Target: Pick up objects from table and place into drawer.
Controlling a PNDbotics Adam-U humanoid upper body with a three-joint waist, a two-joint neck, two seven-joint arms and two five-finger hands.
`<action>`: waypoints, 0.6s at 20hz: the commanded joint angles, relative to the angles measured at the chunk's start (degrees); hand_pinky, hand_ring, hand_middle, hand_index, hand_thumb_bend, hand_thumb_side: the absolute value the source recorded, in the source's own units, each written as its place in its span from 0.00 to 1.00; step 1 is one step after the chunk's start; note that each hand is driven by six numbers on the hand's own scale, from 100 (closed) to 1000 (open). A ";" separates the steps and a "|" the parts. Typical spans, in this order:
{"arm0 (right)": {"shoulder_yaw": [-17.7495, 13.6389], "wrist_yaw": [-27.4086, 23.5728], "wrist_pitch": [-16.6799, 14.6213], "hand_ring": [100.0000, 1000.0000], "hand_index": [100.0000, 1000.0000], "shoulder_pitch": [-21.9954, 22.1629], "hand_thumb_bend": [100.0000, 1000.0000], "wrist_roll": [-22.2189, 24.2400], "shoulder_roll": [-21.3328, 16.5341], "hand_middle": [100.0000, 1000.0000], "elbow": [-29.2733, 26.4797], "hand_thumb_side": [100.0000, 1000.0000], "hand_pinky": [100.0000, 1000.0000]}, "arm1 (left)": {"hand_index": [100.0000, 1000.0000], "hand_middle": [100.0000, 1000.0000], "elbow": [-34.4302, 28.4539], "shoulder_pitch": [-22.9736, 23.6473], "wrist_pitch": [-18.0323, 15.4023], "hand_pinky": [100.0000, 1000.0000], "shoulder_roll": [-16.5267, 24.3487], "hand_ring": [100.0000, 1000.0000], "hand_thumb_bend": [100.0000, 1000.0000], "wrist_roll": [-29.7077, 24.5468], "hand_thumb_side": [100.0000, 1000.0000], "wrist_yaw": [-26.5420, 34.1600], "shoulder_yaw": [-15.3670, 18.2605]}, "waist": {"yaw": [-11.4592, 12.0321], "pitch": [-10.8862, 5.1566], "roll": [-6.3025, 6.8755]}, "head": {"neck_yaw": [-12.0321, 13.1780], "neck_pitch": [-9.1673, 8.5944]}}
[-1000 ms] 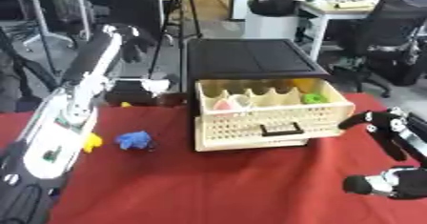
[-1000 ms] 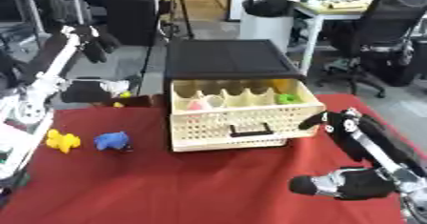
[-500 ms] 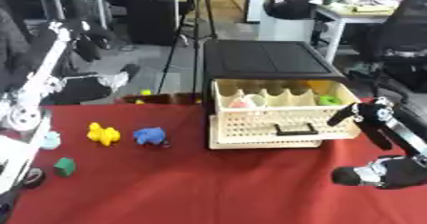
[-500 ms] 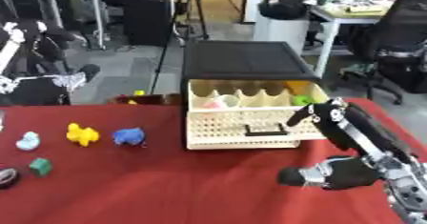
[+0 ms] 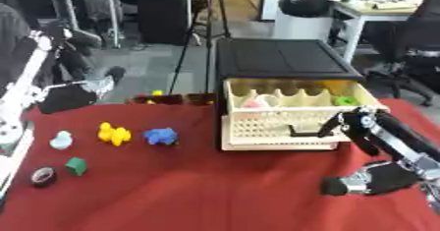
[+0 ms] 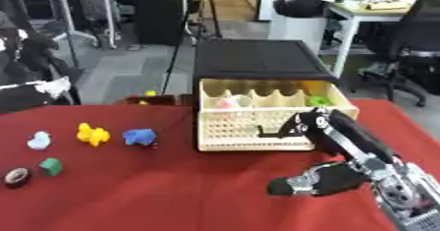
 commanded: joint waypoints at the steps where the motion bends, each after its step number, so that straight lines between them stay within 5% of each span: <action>1: 0.28 -0.05 -0.24 0.00 0.61 -1.44 1.00 0.51 -0.19 0.00 1.72 0.72 0.00 | 0.63 0.46 -1.26 -0.47 0.17 0.47 0.59 0.44 0.44 0.22 0.24 0.51 0.88 | 0.27 -0.79 0.21 | -0.37 0.42; 12: 1.35 1.89 -0.48 0.00 0.63 -3.36 1.00 1.33 0.93 0.00 10.16 0.67 0.00 | 0.64 0.46 -2.38 0.94 0.29 0.47 0.22 0.44 0.41 0.81 0.24 1.66 1.43 | 1.31 -0.74 0.89 | -1.02 0.43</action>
